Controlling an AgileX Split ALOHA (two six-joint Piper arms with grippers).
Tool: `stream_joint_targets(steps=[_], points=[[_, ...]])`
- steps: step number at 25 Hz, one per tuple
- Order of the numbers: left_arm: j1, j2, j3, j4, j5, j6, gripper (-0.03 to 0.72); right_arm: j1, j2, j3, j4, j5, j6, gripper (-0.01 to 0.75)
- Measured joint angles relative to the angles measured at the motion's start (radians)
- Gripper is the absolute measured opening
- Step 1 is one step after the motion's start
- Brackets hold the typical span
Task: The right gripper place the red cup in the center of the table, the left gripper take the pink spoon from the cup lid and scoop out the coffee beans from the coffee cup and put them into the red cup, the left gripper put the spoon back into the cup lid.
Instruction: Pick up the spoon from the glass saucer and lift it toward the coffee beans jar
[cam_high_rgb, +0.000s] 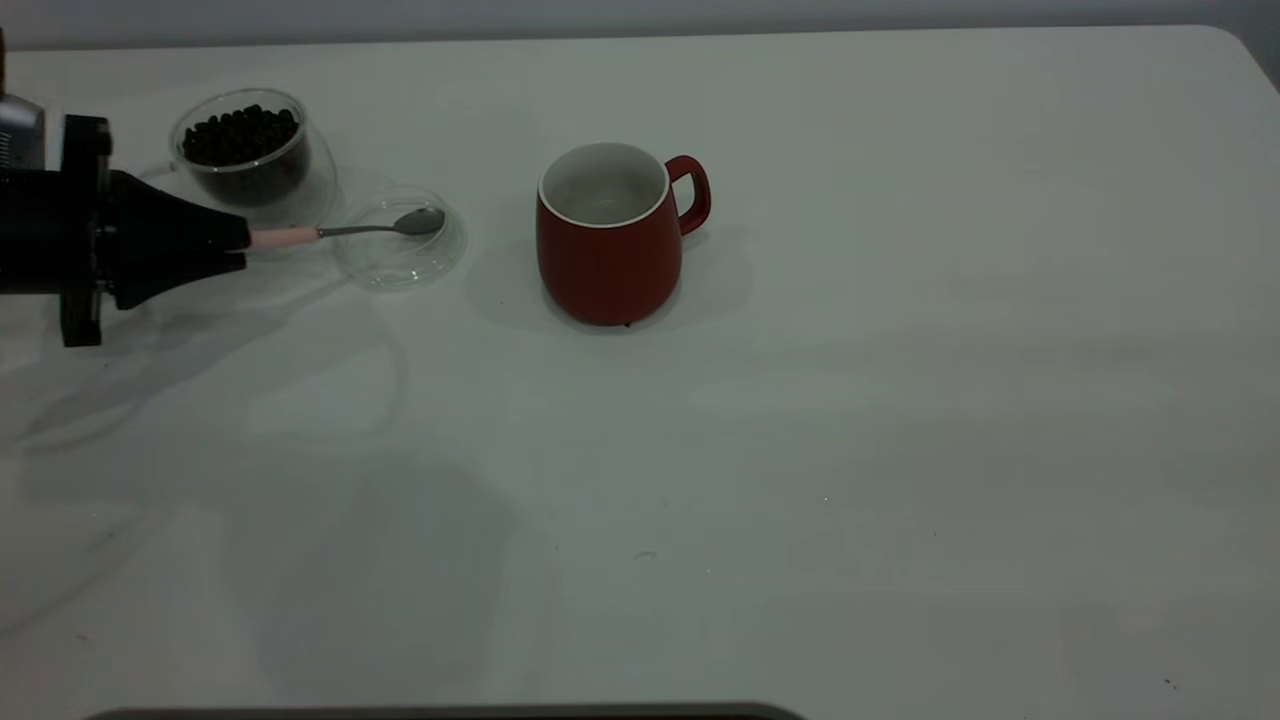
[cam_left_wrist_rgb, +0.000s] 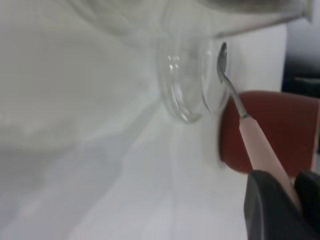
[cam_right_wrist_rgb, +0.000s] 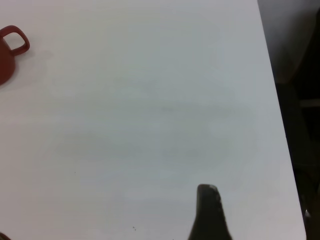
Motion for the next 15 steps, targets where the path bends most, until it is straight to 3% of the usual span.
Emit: stream_joint_targets(steps=[10, 15], points=[[0.117, -0.171, 0.000, 0.228, 0.055, -0.079, 0.123, 0.000, 0.000, 0.000, 0.000, 0.000, 0.000, 0.583], [0.127, -0.330, 0.000, 0.241, -0.023, -0.073, 0.123, 0.000, 0.000, 0.000, 0.000, 0.000, 0.000, 0.583]])
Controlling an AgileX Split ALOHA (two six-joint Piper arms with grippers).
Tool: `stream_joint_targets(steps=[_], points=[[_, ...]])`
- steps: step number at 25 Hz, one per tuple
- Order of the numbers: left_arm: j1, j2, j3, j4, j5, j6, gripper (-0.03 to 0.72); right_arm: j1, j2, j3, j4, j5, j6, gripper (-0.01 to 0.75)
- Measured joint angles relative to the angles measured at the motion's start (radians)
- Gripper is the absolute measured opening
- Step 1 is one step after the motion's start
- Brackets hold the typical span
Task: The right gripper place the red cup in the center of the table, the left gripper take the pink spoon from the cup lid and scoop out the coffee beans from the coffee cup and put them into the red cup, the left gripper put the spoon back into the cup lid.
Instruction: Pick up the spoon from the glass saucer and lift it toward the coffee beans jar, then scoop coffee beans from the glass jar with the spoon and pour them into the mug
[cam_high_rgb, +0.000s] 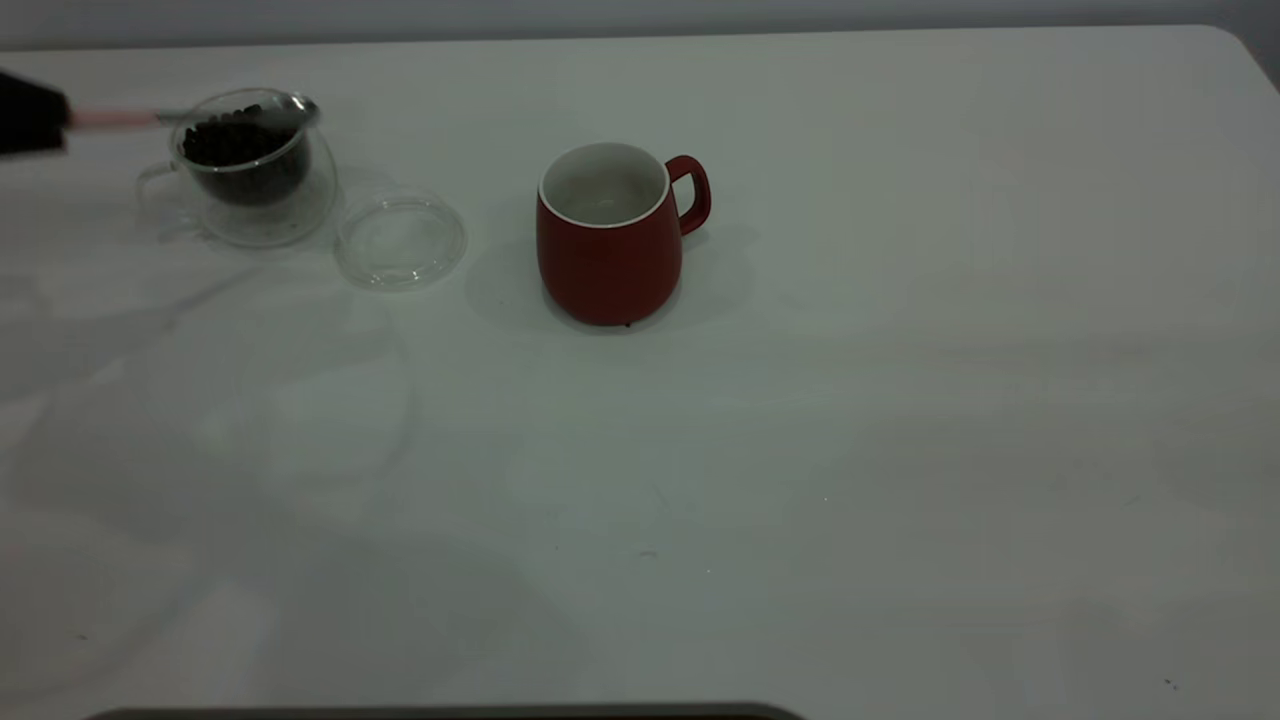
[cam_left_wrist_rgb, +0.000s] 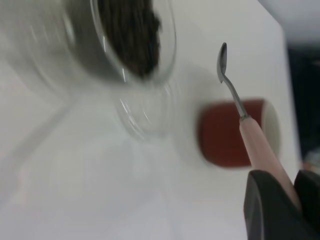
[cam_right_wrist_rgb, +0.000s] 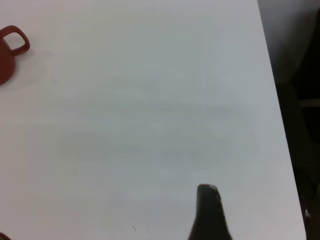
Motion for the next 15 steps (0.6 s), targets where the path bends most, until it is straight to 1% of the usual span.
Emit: stream_joint_targets(steps=[3, 6, 10, 15], points=[[0.000, -0.070, 0.000, 0.004, -0.084, 0.040, 0.123, 0.000, 0.000, 0.000, 0.000, 0.000, 0.000, 0.583], [0.000, -0.094, 0.000, 0.007, -0.141, 0.058, 0.123, 0.000, 0.000, 0.000, 0.000, 0.000, 0.000, 0.583], [0.000, -0.089, 0.000, 0.027, -0.188, 0.072, 0.123, 0.000, 0.000, 0.000, 0.000, 0.000, 0.000, 0.583], [0.000, -0.052, 0.001, 0.026, -0.209, 0.084, 0.123, 0.000, 0.000, 0.000, 0.000, 0.000, 0.000, 0.583]])
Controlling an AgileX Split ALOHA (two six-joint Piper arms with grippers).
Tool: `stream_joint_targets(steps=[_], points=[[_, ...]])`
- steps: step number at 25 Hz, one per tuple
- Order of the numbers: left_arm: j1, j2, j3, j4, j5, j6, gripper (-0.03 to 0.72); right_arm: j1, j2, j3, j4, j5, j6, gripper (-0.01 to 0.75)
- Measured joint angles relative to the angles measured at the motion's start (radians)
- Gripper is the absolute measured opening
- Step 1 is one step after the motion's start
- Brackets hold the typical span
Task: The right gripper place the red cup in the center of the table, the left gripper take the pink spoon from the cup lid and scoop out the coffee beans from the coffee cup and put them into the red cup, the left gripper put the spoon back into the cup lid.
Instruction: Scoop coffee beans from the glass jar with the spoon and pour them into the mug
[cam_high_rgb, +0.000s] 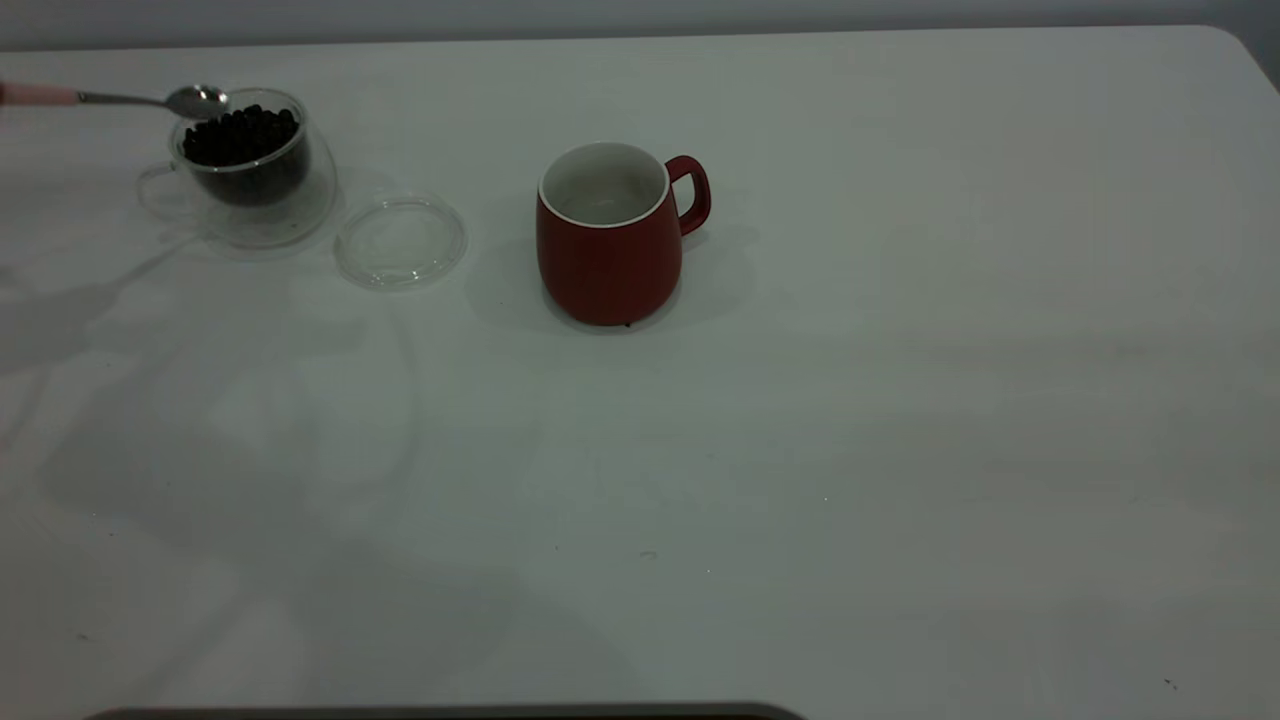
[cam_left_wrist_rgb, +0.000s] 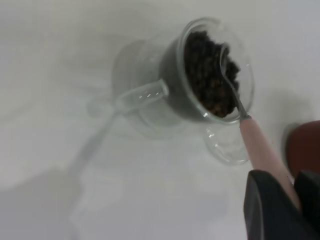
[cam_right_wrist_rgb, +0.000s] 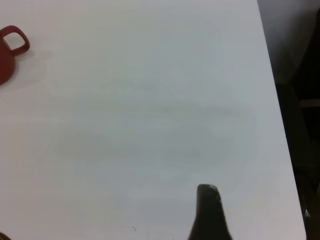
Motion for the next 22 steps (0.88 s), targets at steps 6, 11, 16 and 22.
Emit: stream_joint_targets(steps=[6, 11, 16, 22], points=[[0.000, 0.048, 0.000, -0.006, -0.007, 0.009, 0.123, 0.000, 0.000, 0.000, 0.000, 0.000, 0.000, 0.583], [0.000, 0.084, 0.000, -0.051, 0.004, 0.008, 0.123, 0.000, 0.000, 0.000, 0.000, 0.000, 0.000, 0.583], [0.000, 0.129, 0.000, -0.124, 0.056, 0.003, 0.123, 0.000, 0.000, 0.000, 0.000, 0.000, 0.000, 0.583], [0.000, 0.152, 0.000, -0.186, 0.102, -0.037, 0.123, 0.000, 0.000, 0.000, 0.000, 0.000, 0.000, 0.583]])
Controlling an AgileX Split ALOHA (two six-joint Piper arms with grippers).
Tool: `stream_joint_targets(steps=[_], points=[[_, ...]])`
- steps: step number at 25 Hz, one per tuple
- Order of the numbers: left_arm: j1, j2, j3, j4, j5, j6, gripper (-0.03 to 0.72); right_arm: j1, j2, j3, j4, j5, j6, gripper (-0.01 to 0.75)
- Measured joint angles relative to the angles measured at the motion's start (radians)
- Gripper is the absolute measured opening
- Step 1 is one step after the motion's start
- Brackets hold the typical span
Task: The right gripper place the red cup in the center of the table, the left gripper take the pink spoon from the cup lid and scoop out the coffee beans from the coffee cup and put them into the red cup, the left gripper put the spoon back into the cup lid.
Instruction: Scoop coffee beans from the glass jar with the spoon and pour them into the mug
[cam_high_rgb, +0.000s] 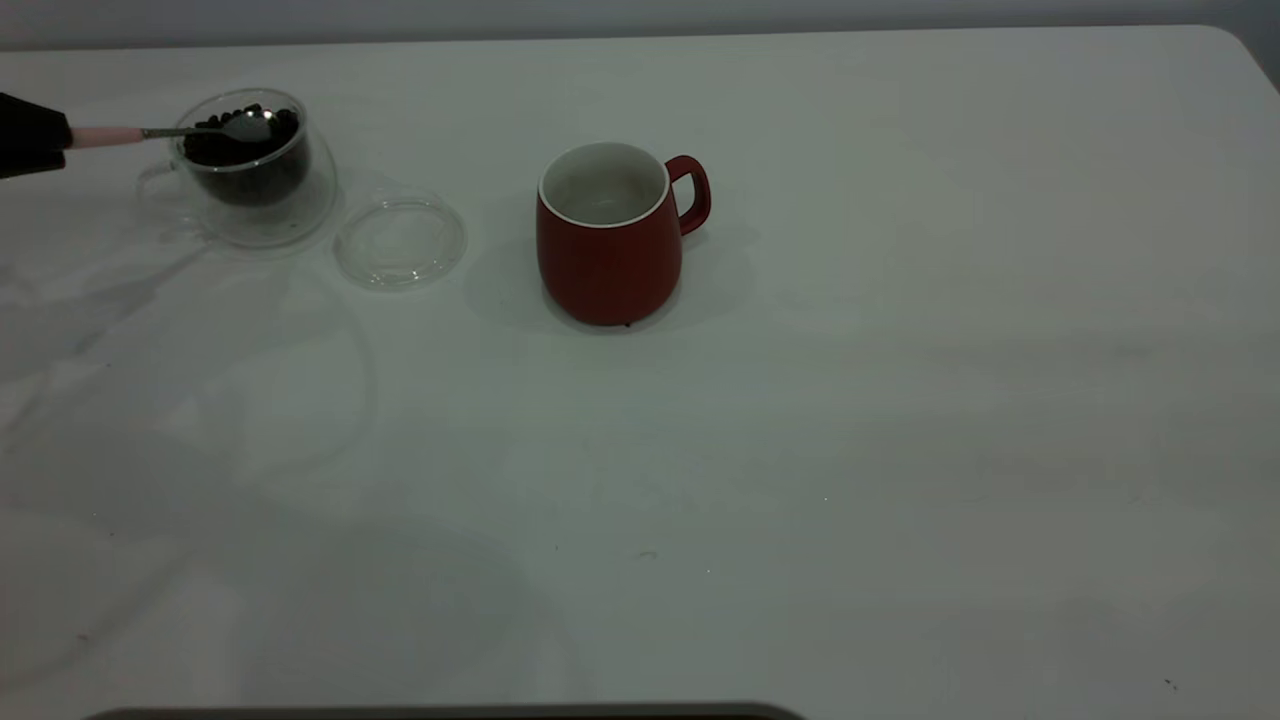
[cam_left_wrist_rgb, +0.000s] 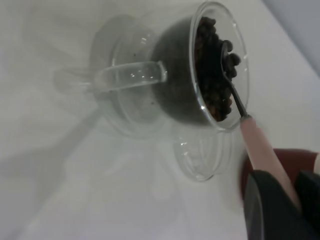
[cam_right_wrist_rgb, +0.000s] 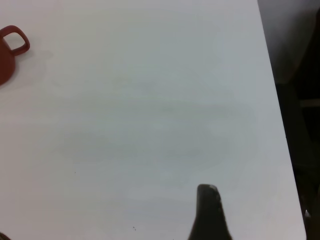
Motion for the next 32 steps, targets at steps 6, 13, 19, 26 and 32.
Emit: stream_joint_targets(steps=[6, 13, 19, 26, 32], points=[[0.000, 0.035, 0.000, -0.003, 0.033, -0.035, 0.123, 0.000, 0.000, 0.000, 0.000, 0.000, 0.000, 0.583], [0.000, 0.050, 0.000, -0.009, 0.057, -0.047, 0.123, 0.000, 0.000, 0.000, 0.000, 0.000, 0.000, 0.583], [0.001, 0.050, 0.000, -0.010, 0.068, -0.058, 0.123, 0.000, 0.000, 0.000, 0.000, 0.000, 0.000, 0.583], [0.024, 0.052, 0.000, -0.011, 0.082, -0.068, 0.123, 0.000, 0.000, 0.000, 0.000, 0.000, 0.000, 0.583], [0.043, 0.118, 0.000, -0.069, 0.168, -0.038, 0.123, 0.000, 0.000, 0.000, 0.000, 0.000, 0.000, 0.583]])
